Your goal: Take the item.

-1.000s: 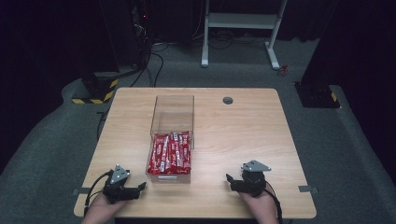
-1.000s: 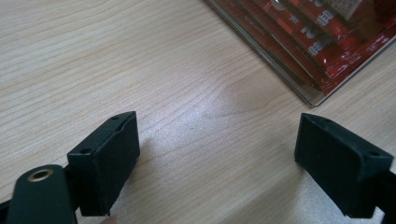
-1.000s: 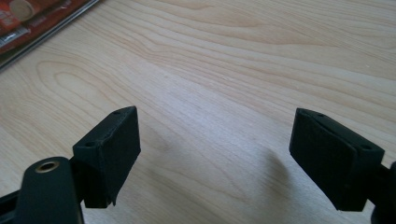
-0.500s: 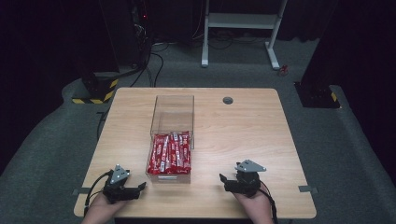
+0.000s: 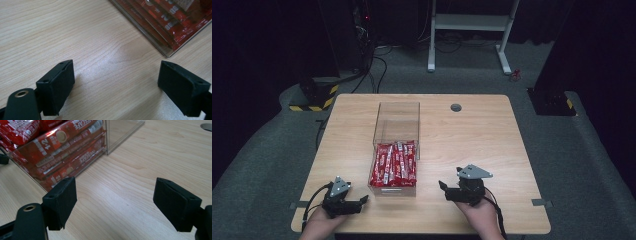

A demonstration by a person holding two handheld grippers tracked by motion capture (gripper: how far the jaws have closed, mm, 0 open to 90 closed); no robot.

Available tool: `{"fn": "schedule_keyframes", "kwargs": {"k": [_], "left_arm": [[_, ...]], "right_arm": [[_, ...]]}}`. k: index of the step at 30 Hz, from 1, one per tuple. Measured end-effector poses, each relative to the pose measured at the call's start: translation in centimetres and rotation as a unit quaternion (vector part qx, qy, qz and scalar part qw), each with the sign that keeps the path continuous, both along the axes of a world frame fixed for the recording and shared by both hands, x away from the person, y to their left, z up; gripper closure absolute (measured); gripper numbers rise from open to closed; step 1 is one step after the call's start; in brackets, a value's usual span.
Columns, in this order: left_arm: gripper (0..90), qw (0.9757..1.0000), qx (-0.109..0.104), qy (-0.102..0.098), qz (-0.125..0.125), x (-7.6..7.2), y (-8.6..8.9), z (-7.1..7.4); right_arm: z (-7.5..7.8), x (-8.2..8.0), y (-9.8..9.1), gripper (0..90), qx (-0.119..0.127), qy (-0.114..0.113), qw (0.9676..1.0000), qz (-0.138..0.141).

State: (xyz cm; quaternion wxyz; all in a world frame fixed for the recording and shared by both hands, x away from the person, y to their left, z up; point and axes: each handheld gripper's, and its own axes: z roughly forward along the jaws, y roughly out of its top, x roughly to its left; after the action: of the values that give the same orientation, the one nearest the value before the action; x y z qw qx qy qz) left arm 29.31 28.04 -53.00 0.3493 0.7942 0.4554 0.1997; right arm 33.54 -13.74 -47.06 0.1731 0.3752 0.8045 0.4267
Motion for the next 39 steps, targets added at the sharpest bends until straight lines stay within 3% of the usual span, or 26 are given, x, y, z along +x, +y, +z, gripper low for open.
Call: {"fn": "schedule_keyframes", "kwargs": {"k": [11,25,39], "left_arm": [[14.3,1.0,0.003,0.0,-0.001,0.0,0.0,0.0],[14.3,1.0,0.003,0.0,-0.001,0.0,0.0,0.0],[14.3,1.0,-0.001,0.001,-0.001,0.0,0.0,0.0]], "right_arm": [[0.9,0.1,1.8,19.8,-0.005,-0.013,0.9997,0.018],[2.4,0.1,3.6,18.5,0.012,-0.017,0.9993,0.03],[3.7,0.3,6.0,19.1,0.012,-0.027,0.9987,0.041]]}}
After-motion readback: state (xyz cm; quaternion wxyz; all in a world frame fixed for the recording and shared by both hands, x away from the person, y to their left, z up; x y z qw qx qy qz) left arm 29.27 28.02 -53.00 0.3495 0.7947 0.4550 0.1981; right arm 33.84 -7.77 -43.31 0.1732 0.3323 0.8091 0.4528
